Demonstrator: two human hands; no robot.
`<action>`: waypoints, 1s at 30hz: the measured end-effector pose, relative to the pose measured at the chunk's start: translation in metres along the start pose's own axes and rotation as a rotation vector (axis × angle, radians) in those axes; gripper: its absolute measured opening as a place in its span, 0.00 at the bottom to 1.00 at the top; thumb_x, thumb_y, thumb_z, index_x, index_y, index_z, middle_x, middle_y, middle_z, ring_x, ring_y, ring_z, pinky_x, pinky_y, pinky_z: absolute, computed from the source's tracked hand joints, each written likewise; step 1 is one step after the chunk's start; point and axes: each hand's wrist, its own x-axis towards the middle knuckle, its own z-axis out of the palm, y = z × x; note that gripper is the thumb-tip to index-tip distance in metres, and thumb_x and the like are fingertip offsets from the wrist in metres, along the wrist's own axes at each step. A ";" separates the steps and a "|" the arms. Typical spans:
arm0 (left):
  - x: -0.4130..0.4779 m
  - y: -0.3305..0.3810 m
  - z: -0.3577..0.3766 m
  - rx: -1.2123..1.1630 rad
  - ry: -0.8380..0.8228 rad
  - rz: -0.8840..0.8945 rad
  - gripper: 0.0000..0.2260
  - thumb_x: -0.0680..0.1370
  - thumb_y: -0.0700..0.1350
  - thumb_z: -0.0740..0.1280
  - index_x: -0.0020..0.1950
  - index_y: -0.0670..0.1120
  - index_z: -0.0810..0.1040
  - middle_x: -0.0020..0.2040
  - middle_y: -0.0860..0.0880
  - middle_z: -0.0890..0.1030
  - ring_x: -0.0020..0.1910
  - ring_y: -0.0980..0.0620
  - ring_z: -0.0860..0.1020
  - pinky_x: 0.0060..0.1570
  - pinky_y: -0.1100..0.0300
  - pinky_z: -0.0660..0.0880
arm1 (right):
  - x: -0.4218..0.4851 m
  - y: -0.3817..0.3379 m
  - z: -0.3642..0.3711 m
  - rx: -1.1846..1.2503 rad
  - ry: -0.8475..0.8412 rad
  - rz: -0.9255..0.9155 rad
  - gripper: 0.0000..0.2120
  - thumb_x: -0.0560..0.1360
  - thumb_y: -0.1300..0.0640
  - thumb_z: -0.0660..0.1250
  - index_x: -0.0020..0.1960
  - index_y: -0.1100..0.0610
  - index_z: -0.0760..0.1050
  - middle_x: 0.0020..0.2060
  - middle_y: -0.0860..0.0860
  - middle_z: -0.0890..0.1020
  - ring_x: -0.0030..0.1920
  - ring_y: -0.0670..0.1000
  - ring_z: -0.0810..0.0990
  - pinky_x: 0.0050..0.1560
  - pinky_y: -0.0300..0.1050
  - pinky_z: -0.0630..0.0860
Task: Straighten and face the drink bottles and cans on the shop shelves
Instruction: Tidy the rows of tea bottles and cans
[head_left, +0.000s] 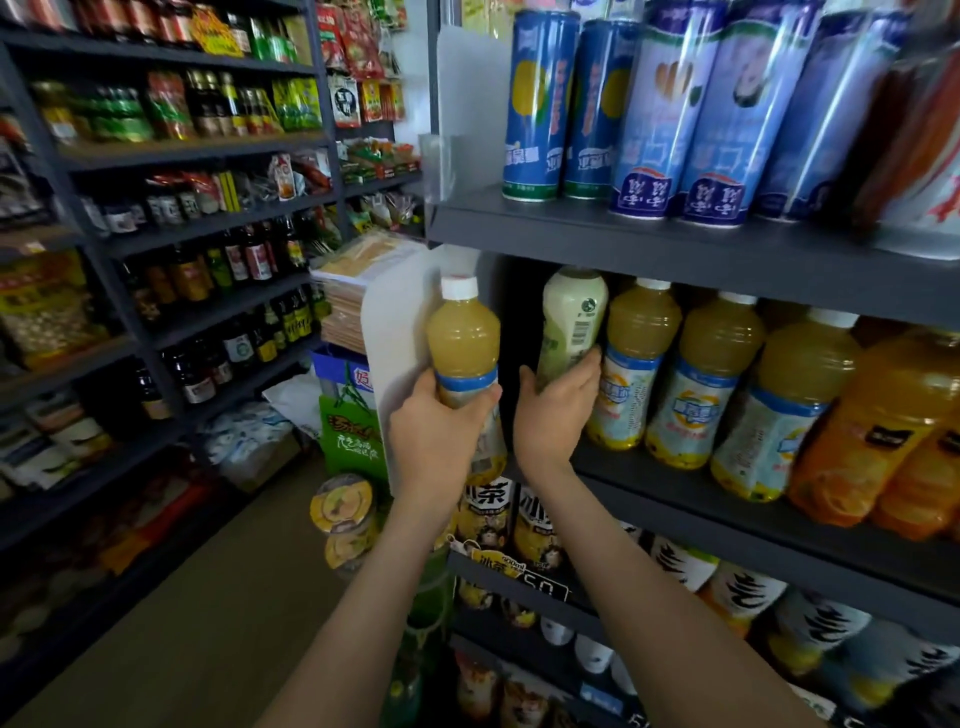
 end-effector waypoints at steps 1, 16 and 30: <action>0.001 0.001 0.000 -0.009 -0.001 0.004 0.17 0.71 0.56 0.73 0.54 0.49 0.78 0.38 0.59 0.78 0.35 0.63 0.75 0.32 0.73 0.67 | 0.003 -0.001 0.001 0.008 0.008 0.002 0.36 0.72 0.58 0.72 0.72 0.70 0.57 0.67 0.66 0.68 0.68 0.63 0.68 0.67 0.55 0.68; 0.002 0.014 0.003 -0.155 -0.026 0.069 0.27 0.69 0.51 0.76 0.63 0.46 0.69 0.48 0.56 0.77 0.48 0.56 0.77 0.47 0.61 0.73 | 0.006 0.015 -0.080 0.140 -0.256 -0.132 0.28 0.68 0.53 0.75 0.63 0.62 0.72 0.56 0.55 0.77 0.56 0.46 0.73 0.54 0.38 0.72; 0.017 0.013 0.056 -0.404 -0.542 0.090 0.24 0.74 0.46 0.72 0.69 0.51 0.71 0.59 0.54 0.79 0.58 0.58 0.78 0.53 0.64 0.76 | 0.020 0.043 -0.176 0.321 -0.363 0.054 0.19 0.69 0.59 0.75 0.58 0.52 0.75 0.49 0.44 0.82 0.49 0.41 0.80 0.47 0.38 0.78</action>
